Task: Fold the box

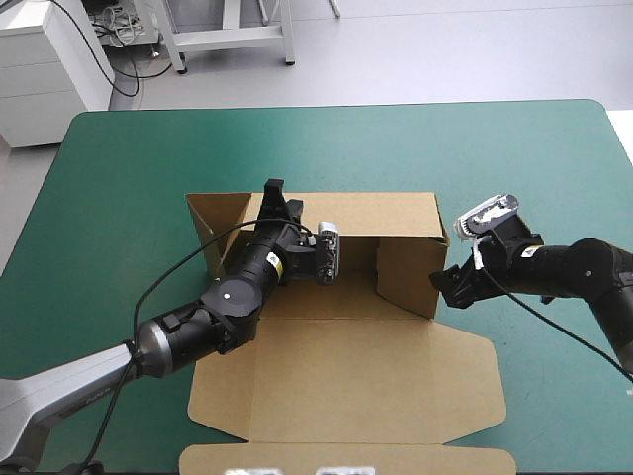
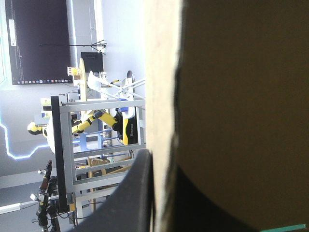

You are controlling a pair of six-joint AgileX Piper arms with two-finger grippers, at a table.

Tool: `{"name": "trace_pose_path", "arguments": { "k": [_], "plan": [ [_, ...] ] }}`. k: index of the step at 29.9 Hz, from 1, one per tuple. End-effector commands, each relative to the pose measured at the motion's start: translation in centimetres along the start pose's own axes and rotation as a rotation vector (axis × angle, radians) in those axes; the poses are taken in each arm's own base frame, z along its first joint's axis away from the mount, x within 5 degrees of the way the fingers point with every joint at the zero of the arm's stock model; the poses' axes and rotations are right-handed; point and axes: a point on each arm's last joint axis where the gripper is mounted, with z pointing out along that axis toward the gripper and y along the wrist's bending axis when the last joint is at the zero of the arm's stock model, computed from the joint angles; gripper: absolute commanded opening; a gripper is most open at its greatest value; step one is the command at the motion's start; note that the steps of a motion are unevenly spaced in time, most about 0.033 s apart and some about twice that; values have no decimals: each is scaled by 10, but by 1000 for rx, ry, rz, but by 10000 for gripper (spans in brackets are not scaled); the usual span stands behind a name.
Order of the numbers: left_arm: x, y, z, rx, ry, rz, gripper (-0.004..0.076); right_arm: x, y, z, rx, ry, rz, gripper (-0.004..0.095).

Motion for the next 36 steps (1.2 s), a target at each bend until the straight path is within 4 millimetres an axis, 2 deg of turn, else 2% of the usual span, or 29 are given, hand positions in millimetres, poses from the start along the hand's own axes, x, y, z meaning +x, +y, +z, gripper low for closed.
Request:
{"name": "trace_pose_path", "arguments": {
  "k": [1, 5, 10, 13, 20, 29, 30, 36],
  "plan": [
    [5, 2, -4, 8, 38, -91, -8, -12, 3, -10, -18, -100, 16, 758],
    [5, 2, -4, 8, 38, -91, -8, -14, 3, -1, -62, -105, 25, 758],
    [5, 2, -4, 8, 38, -91, -8, -17, 7, 18, -75, -71, -19, 757],
    [6, 2, -4, 7, 48, -94, -8, -22, 12, 28, -49, -92, -61, 722],
    [7, 2, -4, 4, 61, -106, -8, -32, 24, 34, 14, -143, -156, 510],
    [7, 2, -4, 4, 61, -109, -8, -30, 23, 34, 15, -120, -148, 7],
    [7, 2, -4, 4, 61, -109, -8, -30, 24, 34, 7, -118, -142, -21],
    [3, 2, -4, 13, 20, -145, -8, -31, 24, 33, 13, -132, -132, -17]
  ]
}}
